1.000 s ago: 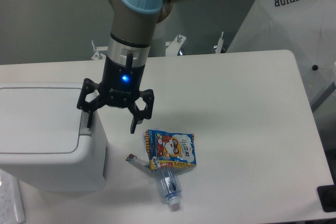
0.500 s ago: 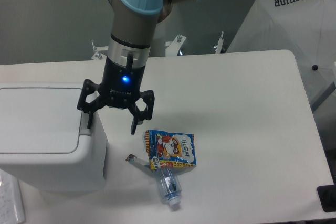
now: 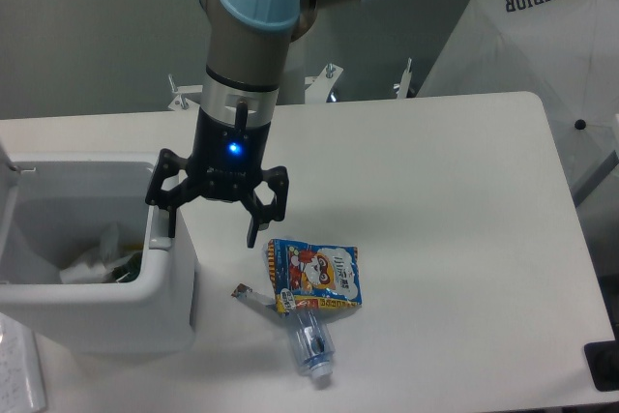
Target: Open the trash can
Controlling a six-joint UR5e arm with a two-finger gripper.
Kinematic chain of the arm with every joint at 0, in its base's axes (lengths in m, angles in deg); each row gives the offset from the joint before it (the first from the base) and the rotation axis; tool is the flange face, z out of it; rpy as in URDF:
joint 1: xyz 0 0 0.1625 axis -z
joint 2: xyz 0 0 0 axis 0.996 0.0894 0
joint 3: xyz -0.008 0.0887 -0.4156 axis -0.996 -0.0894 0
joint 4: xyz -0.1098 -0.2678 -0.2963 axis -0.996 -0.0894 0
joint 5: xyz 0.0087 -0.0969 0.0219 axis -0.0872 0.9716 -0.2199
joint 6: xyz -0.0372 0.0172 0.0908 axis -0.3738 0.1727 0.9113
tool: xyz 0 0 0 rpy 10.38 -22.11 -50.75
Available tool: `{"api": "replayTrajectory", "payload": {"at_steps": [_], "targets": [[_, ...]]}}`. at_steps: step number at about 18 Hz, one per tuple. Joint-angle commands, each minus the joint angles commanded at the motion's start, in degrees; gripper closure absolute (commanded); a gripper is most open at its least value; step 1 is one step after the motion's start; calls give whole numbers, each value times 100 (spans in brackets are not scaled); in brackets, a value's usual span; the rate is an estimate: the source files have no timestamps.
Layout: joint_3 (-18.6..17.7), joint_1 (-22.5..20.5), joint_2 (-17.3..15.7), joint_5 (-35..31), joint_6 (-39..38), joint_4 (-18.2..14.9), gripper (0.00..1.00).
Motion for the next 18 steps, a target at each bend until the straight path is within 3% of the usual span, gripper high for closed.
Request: {"api": "replayTrajectory", "payload": {"at_steps": [5, 11, 15, 18], "targets": [[325, -123, -70, -17, 52, -9, 0], [633, -887, -79, -342, 157, 0, 0], [449, -1248, -105, -1439, 1297, -61, 0], [361, -1406, -97, -1731, 2151, -105, 0]]}}
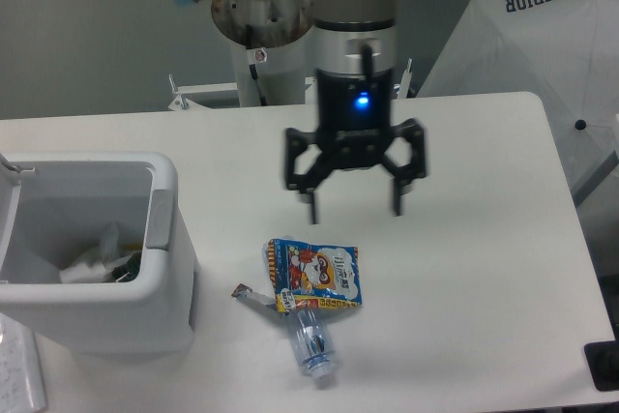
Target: Open the trash can
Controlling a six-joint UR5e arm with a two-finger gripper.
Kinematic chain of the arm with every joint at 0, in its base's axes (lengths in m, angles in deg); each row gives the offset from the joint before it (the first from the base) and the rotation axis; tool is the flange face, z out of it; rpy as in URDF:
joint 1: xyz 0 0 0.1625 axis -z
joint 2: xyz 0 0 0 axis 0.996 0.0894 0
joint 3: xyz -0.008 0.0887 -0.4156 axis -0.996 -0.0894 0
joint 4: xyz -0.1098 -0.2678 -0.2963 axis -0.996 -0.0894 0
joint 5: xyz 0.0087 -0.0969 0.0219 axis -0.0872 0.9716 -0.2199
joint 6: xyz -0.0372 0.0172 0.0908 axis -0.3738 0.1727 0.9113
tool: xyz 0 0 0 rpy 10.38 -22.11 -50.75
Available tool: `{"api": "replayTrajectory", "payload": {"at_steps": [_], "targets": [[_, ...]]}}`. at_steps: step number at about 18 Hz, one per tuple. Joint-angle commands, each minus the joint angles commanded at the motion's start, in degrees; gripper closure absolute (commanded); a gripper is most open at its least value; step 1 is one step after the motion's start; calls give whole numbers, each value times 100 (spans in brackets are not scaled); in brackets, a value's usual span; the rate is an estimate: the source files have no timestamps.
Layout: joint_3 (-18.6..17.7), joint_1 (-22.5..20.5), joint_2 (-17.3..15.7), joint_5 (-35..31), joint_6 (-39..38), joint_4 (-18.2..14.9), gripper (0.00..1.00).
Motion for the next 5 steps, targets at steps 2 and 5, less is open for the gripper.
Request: {"api": "replayTrajectory", "payload": {"at_steps": [2, 5], "targets": [[-97, -80, -44, -184, 396, -17, 0], [-167, -89, -132, -369, 740, -88, 0]]}}
